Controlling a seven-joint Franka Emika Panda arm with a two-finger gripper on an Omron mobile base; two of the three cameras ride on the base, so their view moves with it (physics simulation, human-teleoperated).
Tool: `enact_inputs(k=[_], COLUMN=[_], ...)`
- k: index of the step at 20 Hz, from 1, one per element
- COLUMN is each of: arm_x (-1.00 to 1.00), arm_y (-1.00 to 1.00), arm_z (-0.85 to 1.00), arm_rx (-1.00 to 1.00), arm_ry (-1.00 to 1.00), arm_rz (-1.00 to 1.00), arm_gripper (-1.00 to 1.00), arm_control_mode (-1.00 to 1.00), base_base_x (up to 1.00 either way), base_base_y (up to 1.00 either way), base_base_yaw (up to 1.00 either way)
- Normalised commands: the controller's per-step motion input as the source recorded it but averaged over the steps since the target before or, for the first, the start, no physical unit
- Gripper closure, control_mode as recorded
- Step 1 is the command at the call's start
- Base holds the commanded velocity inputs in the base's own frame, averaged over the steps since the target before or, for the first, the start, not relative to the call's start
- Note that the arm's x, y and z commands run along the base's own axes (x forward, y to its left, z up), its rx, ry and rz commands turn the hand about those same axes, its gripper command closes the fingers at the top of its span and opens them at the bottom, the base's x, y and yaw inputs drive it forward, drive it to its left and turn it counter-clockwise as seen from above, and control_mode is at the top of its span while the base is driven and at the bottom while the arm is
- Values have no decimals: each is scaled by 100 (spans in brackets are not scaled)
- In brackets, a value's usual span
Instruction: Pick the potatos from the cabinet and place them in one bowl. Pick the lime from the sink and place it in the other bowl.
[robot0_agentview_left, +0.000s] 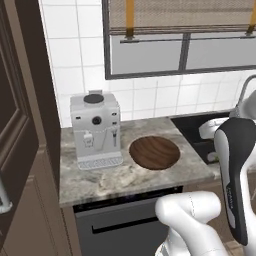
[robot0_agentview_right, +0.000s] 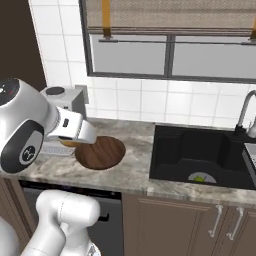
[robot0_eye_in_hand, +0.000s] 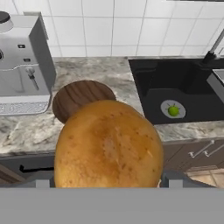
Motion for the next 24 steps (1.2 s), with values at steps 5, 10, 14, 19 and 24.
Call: enact_inputs(k=[5,10,14,19,24], arm_x=[0,0,0,8,2], arm_y=[0,0,0,0,0], arm_z=[0,0,0,-2,0], arm_rx=[0,0,0,0,0], arm_ry=[0,0,0,0,0], arm_rz=[0,0,0,0,1], arm_gripper=[100,100,100,100,100], arm_control_mode=[100,100,100,-100,-100], base_base_x=[37,39,34,17,0], base_base_y=[0,0,0,0,0], base_base_yaw=[5,3,3,1,0])
